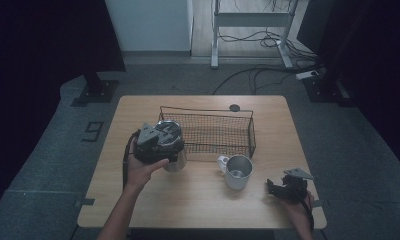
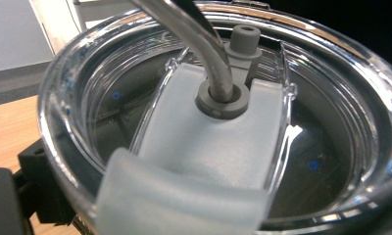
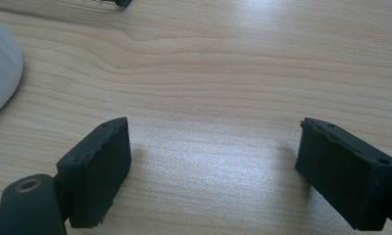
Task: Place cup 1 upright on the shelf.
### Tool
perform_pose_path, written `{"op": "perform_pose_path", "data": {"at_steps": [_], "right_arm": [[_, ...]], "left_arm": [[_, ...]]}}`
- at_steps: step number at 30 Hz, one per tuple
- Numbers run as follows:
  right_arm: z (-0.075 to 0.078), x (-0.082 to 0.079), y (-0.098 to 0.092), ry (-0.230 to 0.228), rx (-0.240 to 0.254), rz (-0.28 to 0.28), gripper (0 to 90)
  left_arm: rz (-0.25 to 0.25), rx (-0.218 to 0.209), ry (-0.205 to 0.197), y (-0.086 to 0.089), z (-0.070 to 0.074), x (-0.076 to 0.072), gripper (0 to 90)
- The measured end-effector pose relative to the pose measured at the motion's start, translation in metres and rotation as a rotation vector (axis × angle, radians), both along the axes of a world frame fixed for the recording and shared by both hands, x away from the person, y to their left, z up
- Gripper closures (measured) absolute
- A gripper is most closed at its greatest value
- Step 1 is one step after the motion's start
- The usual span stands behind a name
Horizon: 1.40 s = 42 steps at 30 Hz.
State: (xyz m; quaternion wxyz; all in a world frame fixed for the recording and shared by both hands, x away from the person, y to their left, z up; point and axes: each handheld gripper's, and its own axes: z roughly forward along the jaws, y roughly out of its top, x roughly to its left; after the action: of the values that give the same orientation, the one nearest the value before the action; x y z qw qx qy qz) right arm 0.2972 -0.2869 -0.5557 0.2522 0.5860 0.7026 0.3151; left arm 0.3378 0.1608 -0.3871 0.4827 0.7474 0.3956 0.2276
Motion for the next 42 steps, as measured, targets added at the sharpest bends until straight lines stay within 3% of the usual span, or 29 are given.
{"op": "perform_pose_path", "data": {"at_steps": [18, 42], "right_arm": [[0.0, 0.0, 0.0, 0.001, -0.003, 0.005, 13.0], [0.0, 0.0, 0.0, -0.002, -0.003, 0.004, 13.0]], "left_arm": [[-0.011, 0.015, -0.021, -0.001, 0.011, 0.009, 3.9], [0.014, 0.018, -0.006, -0.004, 0.012, 0.033, 3.9]]}}
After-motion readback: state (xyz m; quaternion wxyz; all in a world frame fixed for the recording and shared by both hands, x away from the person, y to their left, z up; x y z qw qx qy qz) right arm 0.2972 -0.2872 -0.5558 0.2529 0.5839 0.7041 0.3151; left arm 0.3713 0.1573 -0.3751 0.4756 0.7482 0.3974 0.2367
